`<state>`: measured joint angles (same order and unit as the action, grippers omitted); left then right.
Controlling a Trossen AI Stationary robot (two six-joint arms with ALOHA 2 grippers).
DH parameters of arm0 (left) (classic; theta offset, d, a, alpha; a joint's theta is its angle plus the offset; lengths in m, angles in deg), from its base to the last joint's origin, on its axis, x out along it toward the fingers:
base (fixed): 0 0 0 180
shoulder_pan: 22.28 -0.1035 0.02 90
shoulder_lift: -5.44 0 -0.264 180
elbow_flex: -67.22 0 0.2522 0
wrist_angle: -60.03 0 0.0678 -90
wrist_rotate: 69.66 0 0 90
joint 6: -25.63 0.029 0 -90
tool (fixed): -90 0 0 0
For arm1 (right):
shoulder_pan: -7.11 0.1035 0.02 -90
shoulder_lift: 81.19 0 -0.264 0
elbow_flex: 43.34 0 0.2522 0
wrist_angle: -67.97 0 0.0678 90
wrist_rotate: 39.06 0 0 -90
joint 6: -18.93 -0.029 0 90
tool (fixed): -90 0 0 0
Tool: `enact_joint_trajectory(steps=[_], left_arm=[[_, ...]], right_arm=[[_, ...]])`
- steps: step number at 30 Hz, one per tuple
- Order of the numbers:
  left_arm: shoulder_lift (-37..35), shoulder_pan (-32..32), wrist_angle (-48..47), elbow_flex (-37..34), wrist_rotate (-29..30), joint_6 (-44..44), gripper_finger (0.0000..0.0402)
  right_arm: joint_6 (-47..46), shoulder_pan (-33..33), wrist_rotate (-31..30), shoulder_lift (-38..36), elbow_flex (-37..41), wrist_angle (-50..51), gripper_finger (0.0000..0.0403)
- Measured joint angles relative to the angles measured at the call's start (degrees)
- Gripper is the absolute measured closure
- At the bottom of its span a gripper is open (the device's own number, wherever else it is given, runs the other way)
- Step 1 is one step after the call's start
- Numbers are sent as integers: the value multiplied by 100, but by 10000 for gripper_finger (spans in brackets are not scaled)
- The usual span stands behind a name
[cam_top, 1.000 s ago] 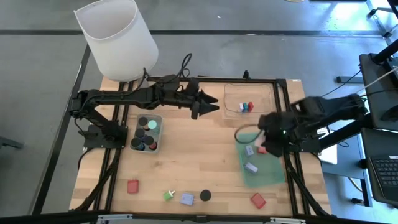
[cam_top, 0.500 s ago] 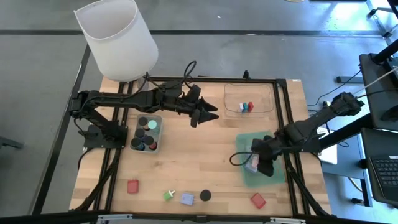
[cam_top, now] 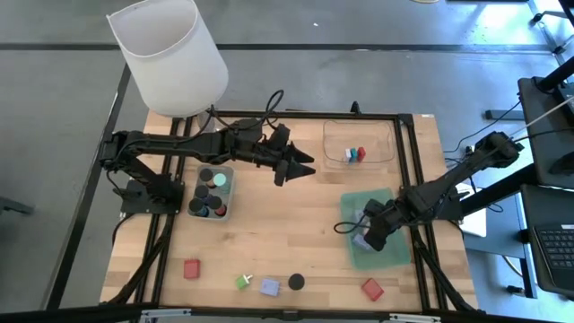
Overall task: Pick & Place Office items
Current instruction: Put the pink charger adapter into the green bin, then put the left red charger adapter into the green bin
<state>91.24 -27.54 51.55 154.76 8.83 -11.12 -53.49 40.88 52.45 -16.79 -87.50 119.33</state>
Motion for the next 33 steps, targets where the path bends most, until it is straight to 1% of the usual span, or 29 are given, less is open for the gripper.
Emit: enact_joint_trajectory(steps=[5, 10, 13, 17, 20, 23, 26, 29, 33], left_arm=[[0, 0, 0, 0, 0, 0, 128], [0, 0, 0, 0, 2, 0, 128], [0, 13, -4, -2, -4, -11, 128], [0, 63, -94, -2, -13, -11, 128], [0, 108, -118, -2, -126, 30, 128], [-4, 142, -74, -4, -676, 202, 128], [-81, 201, -65, -9, -1298, 208, 128], [-168, 323, -79, -9, -1787, 219, 128], [-250, 586, -205, -9, -2187, 512, 128]], right_arm=[[-233, 28, -422, 0, 164, -179, 277], [-152, 25, -792, 0, 173, -180, 268], [-60, 25, -816, 0, 173, -183, 244], [-66, 25, -816, 0, 173, -185, 202], [-66, 25, -814, 0, 173, -184, 173], [-64, 18, -646, 0, 173, -180, 148], [-64, -23, -133, 0, 127, -76, 131], [-63, -56, 275, 1, -10, 104, 125], [38, -56, 277, 2, -295, 332, 127]])
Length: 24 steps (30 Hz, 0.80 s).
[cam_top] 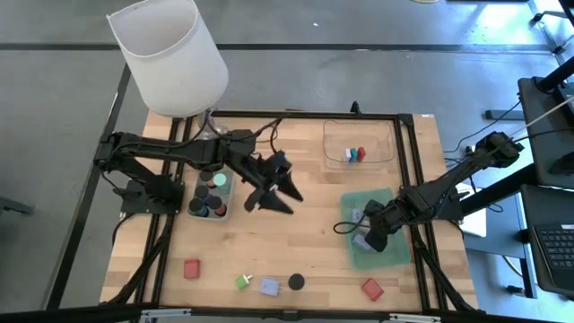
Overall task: Pick & Place Office items
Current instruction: Put the left red charger adapter into the green bin
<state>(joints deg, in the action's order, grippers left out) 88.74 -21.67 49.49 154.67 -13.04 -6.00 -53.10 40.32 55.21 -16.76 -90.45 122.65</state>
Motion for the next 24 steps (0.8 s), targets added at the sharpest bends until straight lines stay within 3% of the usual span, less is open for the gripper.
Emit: enact_joint_trajectory(steps=[9, 16, 24], left_arm=[[-71, 861, -296, 4, -63, 817, 130], [-76, 1371, -1059, 4, 1135, 1337, 143], [-76, 2058, -3536, 4, 2350, 875, 153]], right_arm=[[576, 0, -727, 0, -1099, 869, 131], [1371, 0, -1439, 0, -1976, 1097, 131], [2321, 0, -2196, 0, -2465, 1096, 131]])
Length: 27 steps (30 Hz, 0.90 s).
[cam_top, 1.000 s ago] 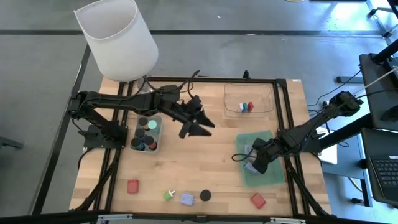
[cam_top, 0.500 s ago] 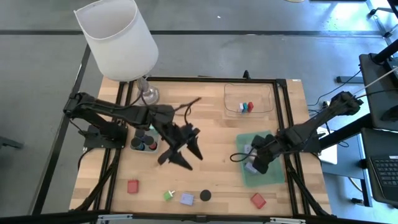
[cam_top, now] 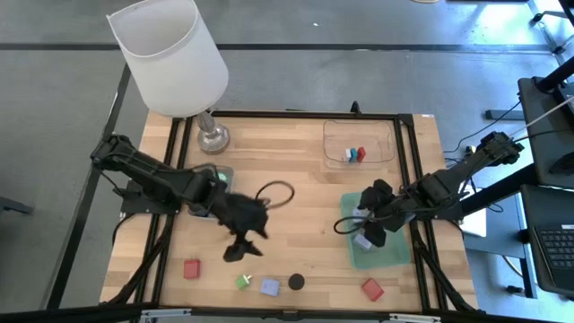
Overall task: Pick & Place Office items
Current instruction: Put the left red charger adapter into the green bin
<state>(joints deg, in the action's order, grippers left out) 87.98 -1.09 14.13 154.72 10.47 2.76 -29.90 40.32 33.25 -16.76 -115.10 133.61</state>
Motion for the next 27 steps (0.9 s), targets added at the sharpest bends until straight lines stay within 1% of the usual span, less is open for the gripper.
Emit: enact_joint_trajectory(steps=[2, 4, 6, 9, 12, 14, 17, 19, 21, 27], left_arm=[[0, 239, -699, 0, 172, -498, 153], [0, 471, -1334, 0, 294, -1244, 153], [0, 695, -1894, 0, 342, -2292, 153], [0, 1015, -2564, 0, 353, -4225, 153], [0, 1343, -2953, 0, 298, -6163, 153], [0, 1575, -2991, -35, 282, -7285, 153], [24, 1926, -2935, -139, 276, -8627, 153], [115, 2140, -2932, -153, 216, -9296, 153], [242, 2350, -2934, -157, 104, -9709, 153], [716, 2733, -2938, -157, 10, -10411, 153]], right_arm=[[135, 0, -116, 0, -8, -4, 131], [187, 0, -192, 0, -8, 2, 131], [199, 0, -272, 0, -8, 2, 131], [265, 0, -384, 0, -8, 0, 131], [400, 0, -492, 0, -8, 1, 131], [488, 0, -596, 0, -8, 1, 131], [617, 0, -764, 0, -8, 0, 131], [652, -2, -873, 0, -8, 0, 131], [667, -12, -954, 0, -8, 0, 131], [875, -162, -1039, 0, -8, -2, 131]])
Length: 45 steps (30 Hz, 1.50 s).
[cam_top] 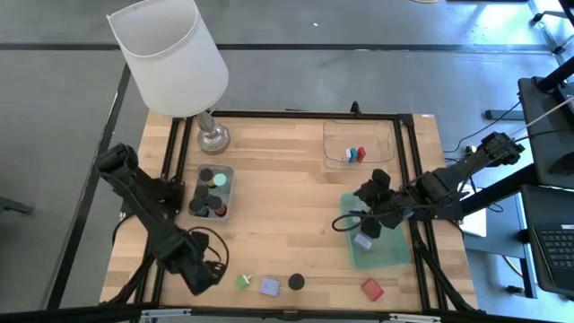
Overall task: Pick & Place Office items
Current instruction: Put the left red charger adapter into the green bin
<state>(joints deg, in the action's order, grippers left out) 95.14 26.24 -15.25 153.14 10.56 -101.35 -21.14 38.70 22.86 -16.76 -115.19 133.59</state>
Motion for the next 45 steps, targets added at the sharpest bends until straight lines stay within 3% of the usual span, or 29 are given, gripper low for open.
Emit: enact_joint_trajectory(steps=[9, 14, 22, 30, 38, 45], left_arm=[[1000, 200, -200, -11, -124, -722, 153], [1297, 203, -192, -9, -43, -976, 153], [1613, 249, -228, -9, -239, -1195, 153], [1688, 236, -251, -301, -409, -1203, 153], [1624, 185, 940, -1155, -701, -1306, 152], [1426, -4, 1048, -1307, -719, -1314, 165]], right_arm=[[168, -198, 49, 0, 0, 1, 131], [669, -265, 66, 0, 0, 0, 131], [743, -314, 136, 0, 0, -4, 131], [927, -314, 367, 0, 0, -2, 131], [948, -314, 372, 0, -1, 0, 131], [1017, -312, 367, 0, -2, 1, 131]])
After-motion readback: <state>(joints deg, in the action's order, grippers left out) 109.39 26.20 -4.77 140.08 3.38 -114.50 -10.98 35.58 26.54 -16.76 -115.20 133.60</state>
